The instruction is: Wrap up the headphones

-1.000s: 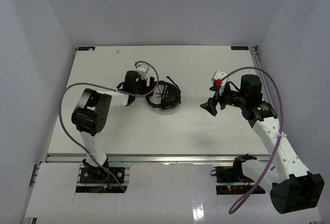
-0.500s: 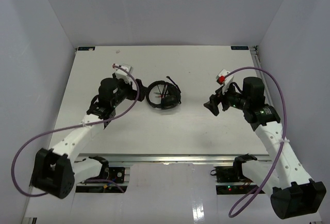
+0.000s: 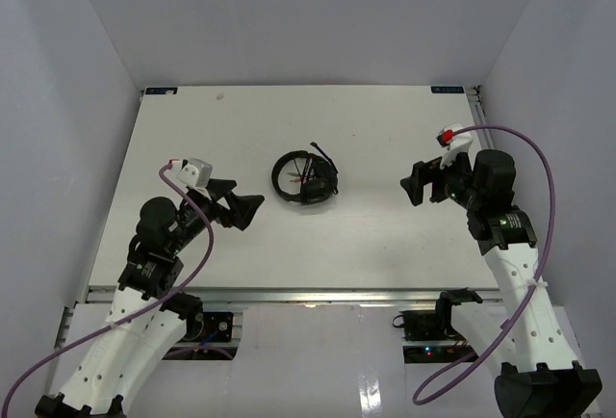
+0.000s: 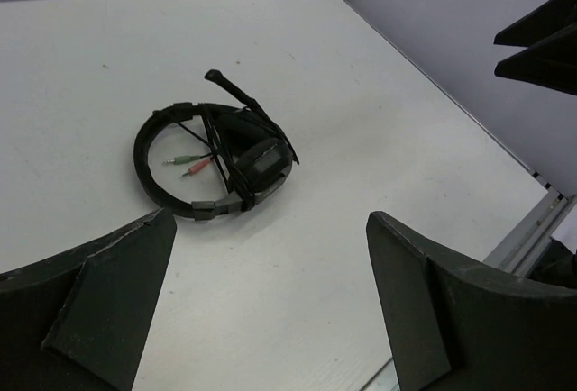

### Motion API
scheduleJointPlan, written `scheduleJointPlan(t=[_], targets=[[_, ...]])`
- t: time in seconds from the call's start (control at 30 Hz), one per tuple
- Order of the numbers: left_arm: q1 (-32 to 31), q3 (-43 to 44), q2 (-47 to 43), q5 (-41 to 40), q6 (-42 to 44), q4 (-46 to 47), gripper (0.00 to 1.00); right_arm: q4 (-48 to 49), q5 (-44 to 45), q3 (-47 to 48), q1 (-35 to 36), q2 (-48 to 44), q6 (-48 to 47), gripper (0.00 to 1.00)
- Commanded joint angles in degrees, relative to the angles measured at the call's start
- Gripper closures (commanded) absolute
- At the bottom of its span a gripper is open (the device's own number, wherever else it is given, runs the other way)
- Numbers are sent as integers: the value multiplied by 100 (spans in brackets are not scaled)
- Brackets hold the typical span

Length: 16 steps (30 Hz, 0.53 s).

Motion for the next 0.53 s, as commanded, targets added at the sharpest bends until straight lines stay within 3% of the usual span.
scheduleJointPlan(t=[0.0, 0.5], targets=[[30, 10, -25, 277, -391, -455, 2, 243, 454, 59, -140, -199, 298, 10], [30, 44, -205, 370, -666, -726, 2, 222, 500, -107, -236, -522, 120, 10]])
